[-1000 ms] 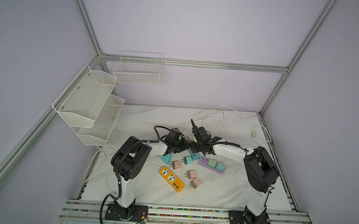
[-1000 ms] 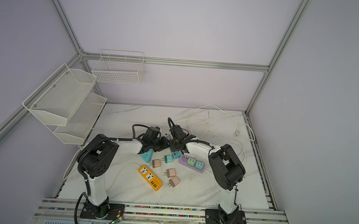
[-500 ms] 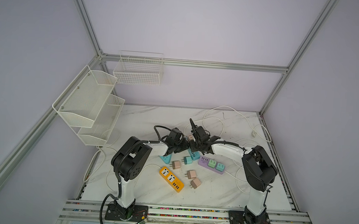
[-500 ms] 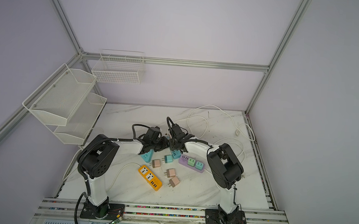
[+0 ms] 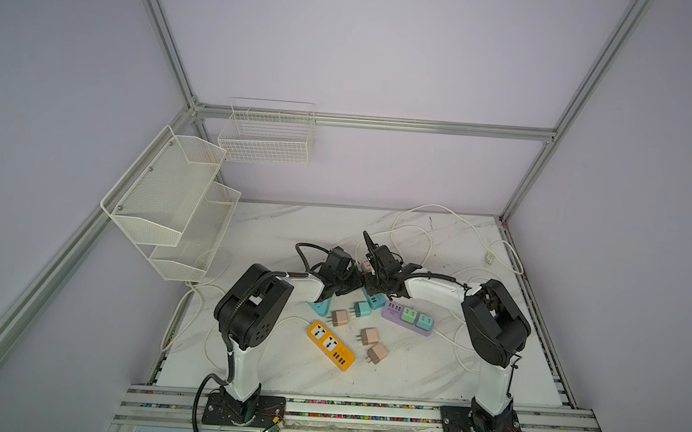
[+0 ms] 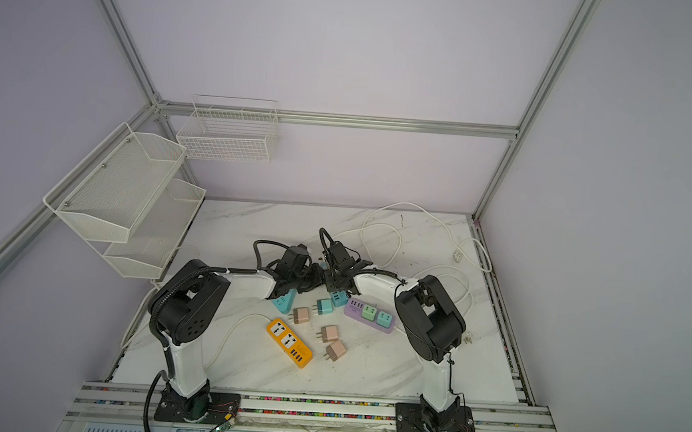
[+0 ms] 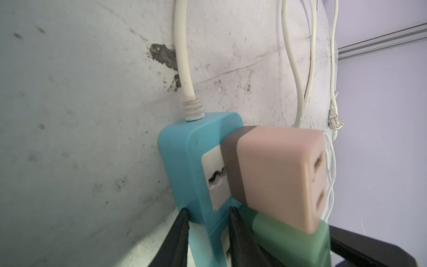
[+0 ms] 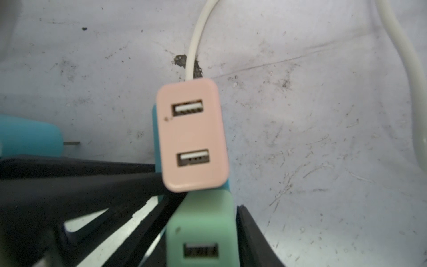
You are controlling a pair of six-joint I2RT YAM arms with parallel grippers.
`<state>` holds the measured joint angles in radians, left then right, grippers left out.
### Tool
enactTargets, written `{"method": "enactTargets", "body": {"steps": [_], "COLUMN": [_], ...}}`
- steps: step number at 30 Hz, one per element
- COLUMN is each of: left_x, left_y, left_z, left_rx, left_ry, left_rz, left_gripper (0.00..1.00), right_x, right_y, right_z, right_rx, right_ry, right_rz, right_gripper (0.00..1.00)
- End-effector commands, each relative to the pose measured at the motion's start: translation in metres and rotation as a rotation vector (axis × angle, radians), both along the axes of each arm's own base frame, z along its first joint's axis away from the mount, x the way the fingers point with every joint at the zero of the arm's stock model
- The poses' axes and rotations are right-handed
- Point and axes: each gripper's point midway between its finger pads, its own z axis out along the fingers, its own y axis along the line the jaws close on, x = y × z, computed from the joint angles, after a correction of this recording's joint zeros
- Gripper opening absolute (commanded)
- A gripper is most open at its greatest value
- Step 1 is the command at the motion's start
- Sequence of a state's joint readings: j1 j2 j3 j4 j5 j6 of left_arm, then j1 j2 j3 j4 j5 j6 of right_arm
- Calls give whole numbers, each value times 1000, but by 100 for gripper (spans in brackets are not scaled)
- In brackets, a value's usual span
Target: Pull the plug off the socket
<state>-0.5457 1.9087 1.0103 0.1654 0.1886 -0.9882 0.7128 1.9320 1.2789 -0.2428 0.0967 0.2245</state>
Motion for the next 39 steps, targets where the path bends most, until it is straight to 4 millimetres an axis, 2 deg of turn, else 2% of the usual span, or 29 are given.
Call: {"method": "enactTargets", "body": {"steps": [1,7,13,17,24,28,33,39], "left_x": [-25,-34,-40,-41,-43,-41,-42,-44], "left_y": [15,18,20,22,22,19,23,27], "left_z": [-33,-43,-50,-52,-54,-56,-60,-65], "left_rx": [79,103,115,128,139,144,166,185], "left_ry": [88,107,121,120,129,129,138,151], "left_rz": [15,10,6,12,10,10,27,36], "left_gripper": [27,26,26,25,24,24,23,23], "right_x": [-3,2,4,1,-4,-2,-9,-2], "right_y": [-4,3,5,16,15,10,26,10], "right_z": [-6,5,9,15,27,20,21,28], "right_rx": [-23,7,17,65,88,54,109,88], "right_ry": [14,-21,-33,-44,-53,-45,-30,-57], "right_rz": [5,17,27,61,79,48,85,48], "right_gripper": [33,22,20,16,15,12,10,9]}}
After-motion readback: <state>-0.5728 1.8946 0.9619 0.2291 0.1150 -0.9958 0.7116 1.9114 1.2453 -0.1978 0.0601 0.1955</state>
